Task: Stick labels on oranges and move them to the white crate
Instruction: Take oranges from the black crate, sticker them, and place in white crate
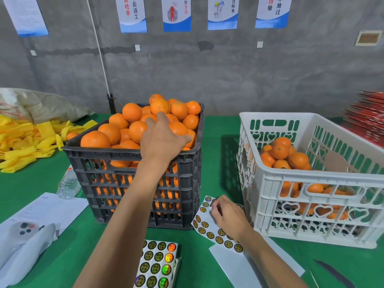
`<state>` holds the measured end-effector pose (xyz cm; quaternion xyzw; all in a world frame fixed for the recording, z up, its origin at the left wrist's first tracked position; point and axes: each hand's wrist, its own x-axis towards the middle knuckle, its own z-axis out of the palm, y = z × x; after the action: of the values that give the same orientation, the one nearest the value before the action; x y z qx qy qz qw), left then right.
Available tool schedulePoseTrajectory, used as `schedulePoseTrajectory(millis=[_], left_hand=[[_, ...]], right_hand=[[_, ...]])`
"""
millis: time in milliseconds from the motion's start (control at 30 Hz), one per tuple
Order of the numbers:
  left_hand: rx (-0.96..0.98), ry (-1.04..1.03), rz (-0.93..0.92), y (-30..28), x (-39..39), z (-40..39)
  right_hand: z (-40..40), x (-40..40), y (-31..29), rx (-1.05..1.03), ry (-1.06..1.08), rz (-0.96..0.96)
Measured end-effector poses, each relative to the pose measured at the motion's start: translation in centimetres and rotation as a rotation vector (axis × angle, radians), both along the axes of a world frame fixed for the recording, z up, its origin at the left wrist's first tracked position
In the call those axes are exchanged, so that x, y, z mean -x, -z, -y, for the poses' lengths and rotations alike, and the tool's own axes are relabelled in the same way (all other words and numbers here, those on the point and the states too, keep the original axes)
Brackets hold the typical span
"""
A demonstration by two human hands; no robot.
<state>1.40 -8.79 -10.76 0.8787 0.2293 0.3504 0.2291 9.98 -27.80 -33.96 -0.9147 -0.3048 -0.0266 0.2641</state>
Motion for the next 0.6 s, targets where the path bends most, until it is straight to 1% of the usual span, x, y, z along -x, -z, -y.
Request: schedulePoseTrajectory(millis=[100,133,167,233,300,333,400,467,533,600], left_hand=[[-0.006,0.003,0.0,0.0,0.0,0.1],[-0.006,0.007,0.009,0.0,0.1,0.1],[-0.003,0.019,0.028,0.0,0.1,0.1],[0.007,0.075,0.101,0.0,0.2,0.3],[0.008,0.151,0.198,-0.1,0.2,0.5],[-0.01,0.182,0.238,-0.3,0.1,0.6],[-0.073,0.226,0.294,-0.5,0.2,0.9],[-0.123,0.263,0.334,-0.7,0.3,1.4],[-0.153,0.285,0.36,-0.9,0.3,1.9],[-0.17,0.281,0.371,-1.2,0.3,2.3]], right_hand=[[-0.3,-0.6,-2.0,-0.218,0.164,-0.267],[-0.4,-0.7,-3.2,-0.292,0.187,-0.298],[-0.7,-0.8,-4.7,-0.362,0.196,-0.273],[-1.5,-0.6,-8.6,-0.545,0.209,-0.146],[-2.6,-0.2,-13.4,-0.735,0.216,0.019],[-3.1,0.1,-15.7,-0.779,0.228,0.13],[-3.9,0.9,-19.7,-0.77,0.234,0.318],[-4.4,1.9,-22.2,-0.727,0.182,0.403],[-4.5,2.8,-23.2,-0.721,0.107,0.417],[-4.1,3.3,-23.3,-0.781,0.019,0.368]])
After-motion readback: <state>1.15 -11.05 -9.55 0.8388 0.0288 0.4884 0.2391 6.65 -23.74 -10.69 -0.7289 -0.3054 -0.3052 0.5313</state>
